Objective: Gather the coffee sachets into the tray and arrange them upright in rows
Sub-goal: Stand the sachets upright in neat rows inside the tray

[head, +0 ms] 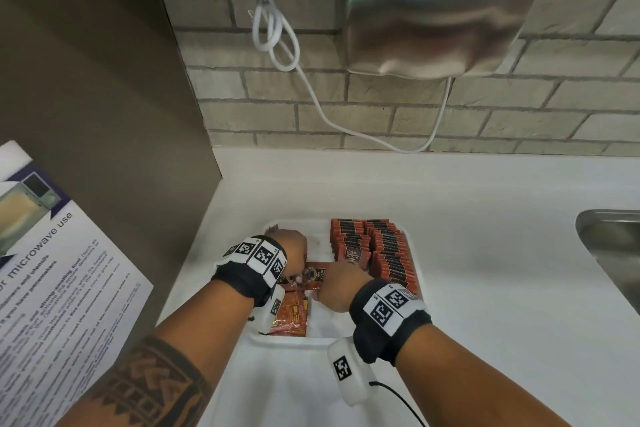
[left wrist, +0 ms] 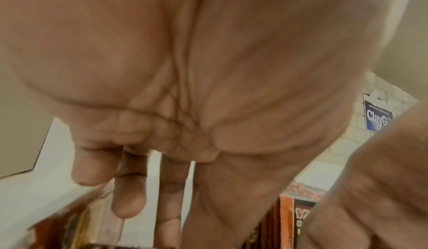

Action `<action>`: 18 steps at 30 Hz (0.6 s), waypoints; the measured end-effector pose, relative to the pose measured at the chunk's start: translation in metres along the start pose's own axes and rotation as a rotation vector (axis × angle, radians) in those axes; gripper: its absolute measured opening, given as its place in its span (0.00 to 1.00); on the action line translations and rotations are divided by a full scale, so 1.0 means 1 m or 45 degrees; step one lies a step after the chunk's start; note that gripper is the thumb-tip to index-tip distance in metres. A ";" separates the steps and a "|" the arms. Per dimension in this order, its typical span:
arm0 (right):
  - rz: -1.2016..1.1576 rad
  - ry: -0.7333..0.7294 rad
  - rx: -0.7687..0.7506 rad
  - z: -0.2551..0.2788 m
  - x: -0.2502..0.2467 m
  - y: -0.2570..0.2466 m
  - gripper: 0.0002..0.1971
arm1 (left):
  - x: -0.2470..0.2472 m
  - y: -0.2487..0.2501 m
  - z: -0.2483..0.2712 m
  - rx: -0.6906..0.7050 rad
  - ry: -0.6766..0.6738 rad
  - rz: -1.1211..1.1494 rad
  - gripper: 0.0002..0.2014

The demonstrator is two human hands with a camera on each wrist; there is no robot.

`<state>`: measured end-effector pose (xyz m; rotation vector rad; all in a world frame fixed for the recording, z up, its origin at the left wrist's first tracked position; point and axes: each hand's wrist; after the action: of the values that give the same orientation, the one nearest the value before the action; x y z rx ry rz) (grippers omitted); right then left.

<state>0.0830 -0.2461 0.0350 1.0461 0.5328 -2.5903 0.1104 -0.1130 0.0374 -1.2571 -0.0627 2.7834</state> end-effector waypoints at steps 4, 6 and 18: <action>-0.265 0.038 0.032 0.004 0.000 -0.001 0.16 | 0.001 -0.006 0.010 0.064 0.096 0.044 0.18; -0.348 0.032 -0.015 0.003 0.003 -0.001 0.16 | 0.003 -0.011 0.013 0.072 0.115 0.059 0.19; -0.833 -0.010 0.005 -0.012 0.023 -0.023 0.16 | 0.013 -0.013 0.018 0.058 0.141 0.207 0.28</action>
<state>0.0649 -0.2237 0.0156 0.9804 1.0086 -3.1399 0.0893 -0.0993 0.0408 -1.4637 0.1148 2.8230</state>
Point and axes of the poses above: each hand's wrist, its own z-axis away from the middle knuckle, its own x-axis out of the palm, y = z × x, and after that the axes turned 6 degrees about -y, right-handed
